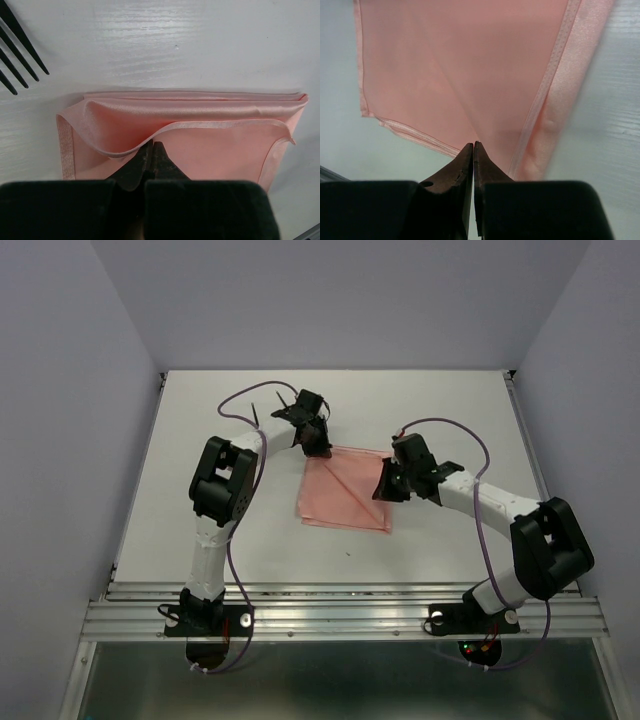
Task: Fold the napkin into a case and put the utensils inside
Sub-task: Smooth out the upper triangle-folded napkin at the center of the board.
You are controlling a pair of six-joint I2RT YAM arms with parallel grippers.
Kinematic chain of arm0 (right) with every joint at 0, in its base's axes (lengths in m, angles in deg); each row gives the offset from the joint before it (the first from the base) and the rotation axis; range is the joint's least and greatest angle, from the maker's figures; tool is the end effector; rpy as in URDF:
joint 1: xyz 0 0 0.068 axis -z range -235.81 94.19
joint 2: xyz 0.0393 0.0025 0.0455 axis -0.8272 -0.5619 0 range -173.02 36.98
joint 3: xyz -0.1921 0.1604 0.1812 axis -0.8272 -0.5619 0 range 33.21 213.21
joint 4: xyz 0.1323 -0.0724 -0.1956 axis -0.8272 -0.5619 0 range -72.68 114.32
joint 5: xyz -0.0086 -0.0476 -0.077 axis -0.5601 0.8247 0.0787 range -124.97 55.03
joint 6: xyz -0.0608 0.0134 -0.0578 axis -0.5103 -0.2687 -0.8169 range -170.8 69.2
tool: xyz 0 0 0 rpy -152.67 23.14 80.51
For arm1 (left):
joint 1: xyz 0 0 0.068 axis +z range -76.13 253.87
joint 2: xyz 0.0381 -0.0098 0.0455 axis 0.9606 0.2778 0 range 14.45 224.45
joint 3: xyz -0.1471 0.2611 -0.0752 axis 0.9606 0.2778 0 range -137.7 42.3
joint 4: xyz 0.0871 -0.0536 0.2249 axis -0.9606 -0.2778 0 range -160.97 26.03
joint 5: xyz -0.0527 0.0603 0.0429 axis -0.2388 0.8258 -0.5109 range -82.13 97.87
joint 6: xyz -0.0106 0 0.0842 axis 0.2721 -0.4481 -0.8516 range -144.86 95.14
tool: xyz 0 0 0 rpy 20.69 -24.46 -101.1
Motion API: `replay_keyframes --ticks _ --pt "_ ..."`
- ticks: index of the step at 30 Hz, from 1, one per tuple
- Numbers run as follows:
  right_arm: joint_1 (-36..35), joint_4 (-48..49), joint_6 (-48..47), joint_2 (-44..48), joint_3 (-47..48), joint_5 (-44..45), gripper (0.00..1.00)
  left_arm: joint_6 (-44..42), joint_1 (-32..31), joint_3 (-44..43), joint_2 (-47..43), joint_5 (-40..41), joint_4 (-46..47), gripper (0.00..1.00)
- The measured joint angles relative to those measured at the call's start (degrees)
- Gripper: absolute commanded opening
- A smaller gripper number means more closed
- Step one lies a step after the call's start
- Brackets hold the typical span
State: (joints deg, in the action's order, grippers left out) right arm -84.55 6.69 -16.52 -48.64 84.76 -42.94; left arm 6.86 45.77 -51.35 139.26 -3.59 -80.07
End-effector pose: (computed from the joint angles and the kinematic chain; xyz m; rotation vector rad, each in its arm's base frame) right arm 0.2689 0.1593 0.2188 0.0622 2.5729 0.6197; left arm 0.4511 -0.2576 0.1854 0.0191 2.5015 -0.7052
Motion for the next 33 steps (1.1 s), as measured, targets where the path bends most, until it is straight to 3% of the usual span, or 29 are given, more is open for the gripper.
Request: replay_keyframes --ticks 21,33 --pt "-3.17 0.55 1.33 -4.07 -4.17 5.11 0.08 -1.42 0.46 -4.13 0.79 2.73 -2.38 0.00" --pt "-3.17 1.16 1.09 -4.44 -4.57 8.02 0.09 -3.43 1.55 -2.32 -1.81 5.09 -3.89 0.00"
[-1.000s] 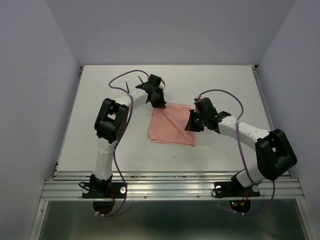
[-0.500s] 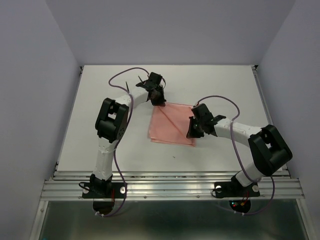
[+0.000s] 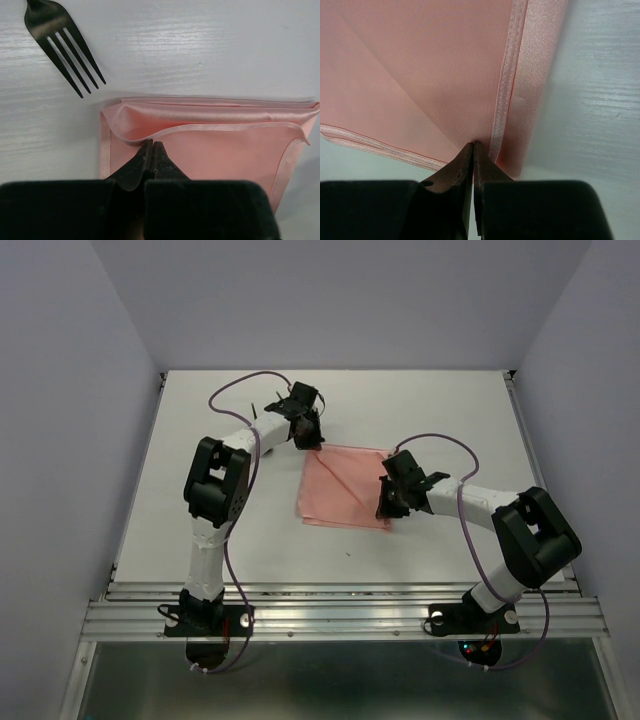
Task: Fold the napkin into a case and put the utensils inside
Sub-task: Smooth out the upper triangle-folded napkin at the center of the board.
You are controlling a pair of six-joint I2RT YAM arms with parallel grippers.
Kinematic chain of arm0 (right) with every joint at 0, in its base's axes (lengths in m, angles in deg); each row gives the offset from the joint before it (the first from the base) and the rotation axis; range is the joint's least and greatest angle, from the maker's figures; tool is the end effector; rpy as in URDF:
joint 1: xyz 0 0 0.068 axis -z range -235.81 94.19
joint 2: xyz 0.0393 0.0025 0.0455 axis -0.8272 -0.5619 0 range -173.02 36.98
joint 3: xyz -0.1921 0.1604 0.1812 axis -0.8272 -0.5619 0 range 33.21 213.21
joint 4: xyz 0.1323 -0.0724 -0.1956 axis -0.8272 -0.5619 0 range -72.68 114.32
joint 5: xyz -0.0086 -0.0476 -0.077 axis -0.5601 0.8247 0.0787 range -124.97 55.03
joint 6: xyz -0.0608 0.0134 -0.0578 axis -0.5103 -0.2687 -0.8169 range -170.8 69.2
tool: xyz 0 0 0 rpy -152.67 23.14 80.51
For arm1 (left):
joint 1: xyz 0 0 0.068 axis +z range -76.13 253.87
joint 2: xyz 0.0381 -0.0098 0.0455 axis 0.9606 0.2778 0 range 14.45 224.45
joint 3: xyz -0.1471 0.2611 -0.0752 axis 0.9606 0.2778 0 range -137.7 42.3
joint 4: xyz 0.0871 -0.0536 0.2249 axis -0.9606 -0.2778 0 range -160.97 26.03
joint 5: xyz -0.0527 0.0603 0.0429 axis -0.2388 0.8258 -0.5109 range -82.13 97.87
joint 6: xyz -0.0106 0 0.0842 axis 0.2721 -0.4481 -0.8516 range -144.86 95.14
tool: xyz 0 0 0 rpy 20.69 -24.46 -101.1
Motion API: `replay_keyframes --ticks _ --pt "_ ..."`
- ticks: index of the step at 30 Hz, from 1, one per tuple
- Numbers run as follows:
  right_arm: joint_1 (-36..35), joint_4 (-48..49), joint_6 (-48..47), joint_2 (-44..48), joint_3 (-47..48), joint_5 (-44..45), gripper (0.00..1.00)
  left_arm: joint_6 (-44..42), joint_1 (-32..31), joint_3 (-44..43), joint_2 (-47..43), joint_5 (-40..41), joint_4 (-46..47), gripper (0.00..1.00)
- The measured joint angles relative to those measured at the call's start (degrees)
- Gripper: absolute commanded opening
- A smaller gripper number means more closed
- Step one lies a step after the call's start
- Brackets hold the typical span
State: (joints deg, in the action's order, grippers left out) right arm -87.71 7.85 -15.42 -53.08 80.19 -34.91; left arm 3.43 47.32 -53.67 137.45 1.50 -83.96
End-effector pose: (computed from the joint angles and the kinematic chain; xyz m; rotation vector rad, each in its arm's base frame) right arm 0.2583 0.1607 0.1736 0.0815 2.6690 0.4013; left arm 0.4586 -0.2383 0.2069 0.0165 2.4655 -0.5687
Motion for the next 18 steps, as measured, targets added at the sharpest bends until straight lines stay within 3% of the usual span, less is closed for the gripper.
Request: replay_keyframes --ticks 18 --pt "0.00 0.04 0.00 0.00 0.00 0.17 0.08 -1.03 0.44 -1.09 2.21 0.85 0.02 0.00"
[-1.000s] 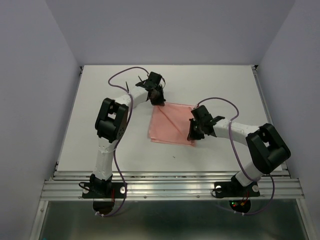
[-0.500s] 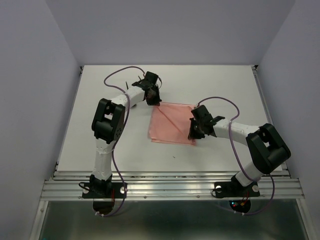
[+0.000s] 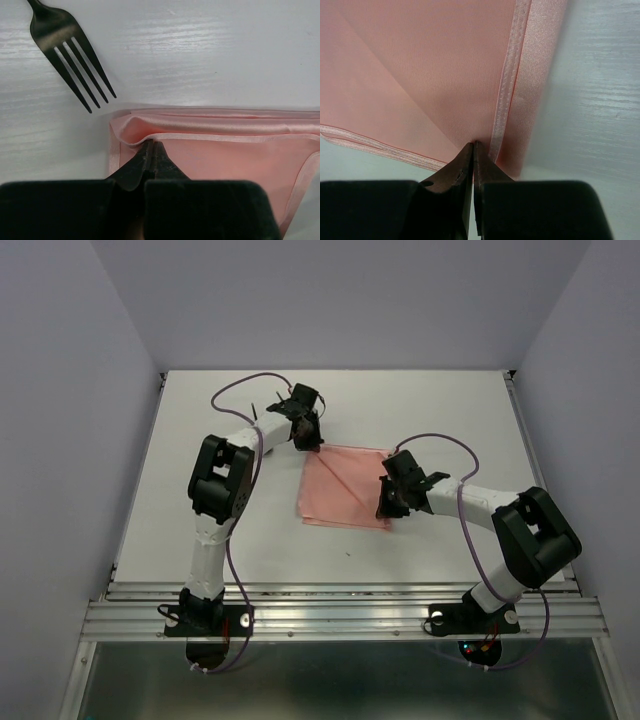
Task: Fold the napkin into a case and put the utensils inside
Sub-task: Smooth out the upper triangle-folded napkin at the center of the board.
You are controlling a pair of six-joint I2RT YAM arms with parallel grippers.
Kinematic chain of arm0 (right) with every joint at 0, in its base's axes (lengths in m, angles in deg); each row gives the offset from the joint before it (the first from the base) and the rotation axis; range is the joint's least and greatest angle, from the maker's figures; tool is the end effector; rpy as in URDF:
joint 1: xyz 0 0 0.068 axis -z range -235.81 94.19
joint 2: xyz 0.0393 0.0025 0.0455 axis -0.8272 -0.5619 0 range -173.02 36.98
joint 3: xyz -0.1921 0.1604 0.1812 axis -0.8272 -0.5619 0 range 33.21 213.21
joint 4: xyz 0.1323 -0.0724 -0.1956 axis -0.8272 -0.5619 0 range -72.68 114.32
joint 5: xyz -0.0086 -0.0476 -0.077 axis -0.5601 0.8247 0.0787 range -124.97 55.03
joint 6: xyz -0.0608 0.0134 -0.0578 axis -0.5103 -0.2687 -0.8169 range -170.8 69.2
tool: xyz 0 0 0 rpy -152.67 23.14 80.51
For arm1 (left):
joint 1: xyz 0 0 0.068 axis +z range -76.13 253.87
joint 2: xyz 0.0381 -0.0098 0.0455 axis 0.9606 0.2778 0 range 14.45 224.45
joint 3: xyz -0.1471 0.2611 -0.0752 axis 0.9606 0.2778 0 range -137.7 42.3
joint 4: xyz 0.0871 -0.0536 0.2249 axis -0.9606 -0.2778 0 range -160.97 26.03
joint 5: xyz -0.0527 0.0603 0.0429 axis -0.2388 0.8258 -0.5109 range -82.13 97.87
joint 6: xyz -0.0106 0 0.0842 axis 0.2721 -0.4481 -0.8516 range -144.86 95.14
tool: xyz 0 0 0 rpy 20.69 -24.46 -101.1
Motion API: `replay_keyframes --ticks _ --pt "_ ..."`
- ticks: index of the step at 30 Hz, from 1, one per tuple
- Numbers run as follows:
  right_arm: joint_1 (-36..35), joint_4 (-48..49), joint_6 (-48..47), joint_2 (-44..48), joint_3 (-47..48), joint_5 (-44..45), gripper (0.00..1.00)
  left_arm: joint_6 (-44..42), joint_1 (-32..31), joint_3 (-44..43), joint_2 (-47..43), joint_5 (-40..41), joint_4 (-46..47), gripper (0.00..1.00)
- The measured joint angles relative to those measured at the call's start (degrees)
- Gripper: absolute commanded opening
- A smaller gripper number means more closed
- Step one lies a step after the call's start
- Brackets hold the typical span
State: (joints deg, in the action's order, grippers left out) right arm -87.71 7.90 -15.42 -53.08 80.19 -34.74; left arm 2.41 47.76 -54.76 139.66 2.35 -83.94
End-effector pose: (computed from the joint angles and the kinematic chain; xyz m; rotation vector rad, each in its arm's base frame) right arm 0.2585 0.1606 0.1736 0.0825 2.6670 0.3984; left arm 0.4668 -0.2367 0.1939 0.0206 2.4781 -0.5327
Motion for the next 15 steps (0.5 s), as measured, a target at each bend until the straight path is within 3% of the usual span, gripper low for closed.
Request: replay_keyframes --ticks 8,15 --pt "0.00 -0.57 -0.94 0.72 0.00 0.24 0.09 -0.37 0.35 -1.25 2.12 0.20 -0.09 0.00" --pt "-0.46 -3.34 -1.51 7.26 0.00 0.39 0.09 -0.42 0.35 -1.22 2.12 0.57 -0.02 0.00"
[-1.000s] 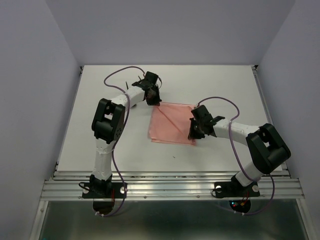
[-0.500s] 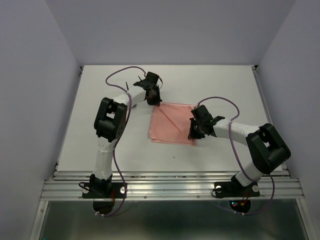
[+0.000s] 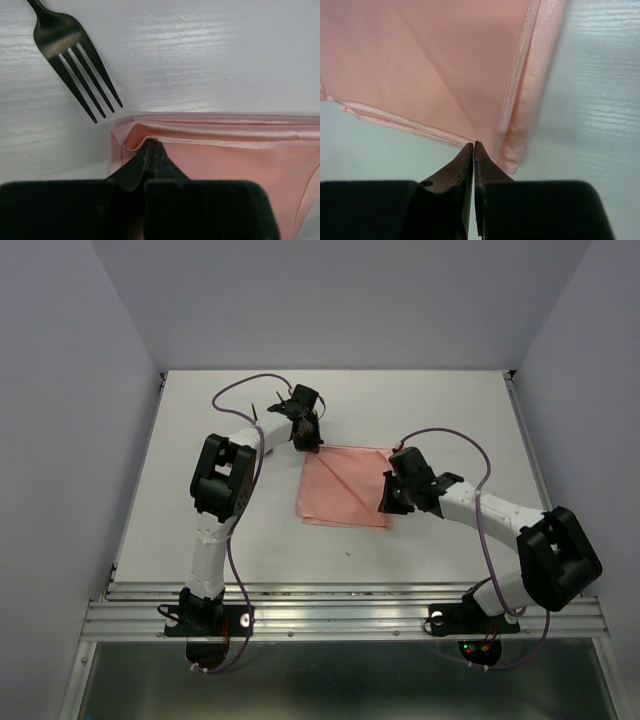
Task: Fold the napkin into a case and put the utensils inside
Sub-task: Smooth out the upper triangle-folded napkin at the center of the board.
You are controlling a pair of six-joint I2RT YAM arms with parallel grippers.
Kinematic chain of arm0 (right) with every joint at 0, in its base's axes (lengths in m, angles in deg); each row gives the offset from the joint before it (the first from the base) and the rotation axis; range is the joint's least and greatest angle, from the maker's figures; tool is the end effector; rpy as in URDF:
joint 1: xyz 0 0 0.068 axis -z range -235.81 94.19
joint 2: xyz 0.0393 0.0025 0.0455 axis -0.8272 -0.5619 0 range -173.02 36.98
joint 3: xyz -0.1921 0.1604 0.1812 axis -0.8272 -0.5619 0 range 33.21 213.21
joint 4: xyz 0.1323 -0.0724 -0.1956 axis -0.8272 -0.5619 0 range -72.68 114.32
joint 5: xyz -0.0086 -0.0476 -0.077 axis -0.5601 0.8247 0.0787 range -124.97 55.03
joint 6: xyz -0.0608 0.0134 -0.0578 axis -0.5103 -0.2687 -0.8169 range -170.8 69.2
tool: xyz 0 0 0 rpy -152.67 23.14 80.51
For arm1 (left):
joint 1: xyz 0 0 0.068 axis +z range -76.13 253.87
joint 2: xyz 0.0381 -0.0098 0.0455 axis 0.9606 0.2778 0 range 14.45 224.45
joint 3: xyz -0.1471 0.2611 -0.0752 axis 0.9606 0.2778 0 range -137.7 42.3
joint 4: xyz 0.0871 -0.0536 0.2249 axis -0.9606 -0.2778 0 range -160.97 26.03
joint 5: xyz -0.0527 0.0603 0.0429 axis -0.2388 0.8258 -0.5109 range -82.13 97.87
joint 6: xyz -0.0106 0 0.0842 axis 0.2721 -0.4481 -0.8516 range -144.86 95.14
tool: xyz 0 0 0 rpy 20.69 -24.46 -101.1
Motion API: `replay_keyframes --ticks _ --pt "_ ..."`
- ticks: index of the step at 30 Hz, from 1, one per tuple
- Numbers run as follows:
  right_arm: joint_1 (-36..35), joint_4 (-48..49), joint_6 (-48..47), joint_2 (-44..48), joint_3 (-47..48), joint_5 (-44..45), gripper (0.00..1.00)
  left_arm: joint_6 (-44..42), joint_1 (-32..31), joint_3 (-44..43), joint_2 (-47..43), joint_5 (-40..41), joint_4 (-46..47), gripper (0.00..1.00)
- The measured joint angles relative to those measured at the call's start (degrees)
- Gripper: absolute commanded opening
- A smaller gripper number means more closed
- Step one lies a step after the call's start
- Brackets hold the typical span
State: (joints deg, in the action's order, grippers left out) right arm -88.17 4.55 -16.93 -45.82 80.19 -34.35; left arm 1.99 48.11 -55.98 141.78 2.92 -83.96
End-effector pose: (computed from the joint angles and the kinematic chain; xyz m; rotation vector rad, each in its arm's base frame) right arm 0.2432 0.1532 0.2040 0.0386 2.5998 0.4279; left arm 0.4742 -0.2360 0.1821 0.0165 2.4903 -0.5087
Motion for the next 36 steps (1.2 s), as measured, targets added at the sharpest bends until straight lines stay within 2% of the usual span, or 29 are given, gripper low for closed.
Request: replay_keyframes --ticks 6,12,20,26,29,36 --pt "-1.14 -0.28 0.24 1.99 -0.87 -0.17 0.09 0.02 0.00 0.00 0.00 0.09 0.00 0.00" --pt "-1.46 1.44 1.99 -1.53 -4.90 0.09 0.07 0.02 0.00 0.00 0.00 0.04 0.00 0.00" --pt "-1.49 -0.15 1.36 0.50 -4.26 2.08 0.11 -0.04 0.00 0.00 -1.40 0.46 -0.50 0.00" --pt "-1.31 -2.86 -1.11 1.20 3.72 5.99 0.12 -0.76 -0.04 0.00 -6.36 0.09 -0.50 0.01" --pt "0.31 -1.90 -3.04 -3.04 12.46 6.69 0.12 -1.01 -0.15 0.00 -9.03 -0.13 -0.50 0.01" --pt "6.19 0.44 -6.95 -17.31 23.93 6.38 0.11 -1.01 -0.81 2.36 -12.13 -1.22 0.57 0.00"
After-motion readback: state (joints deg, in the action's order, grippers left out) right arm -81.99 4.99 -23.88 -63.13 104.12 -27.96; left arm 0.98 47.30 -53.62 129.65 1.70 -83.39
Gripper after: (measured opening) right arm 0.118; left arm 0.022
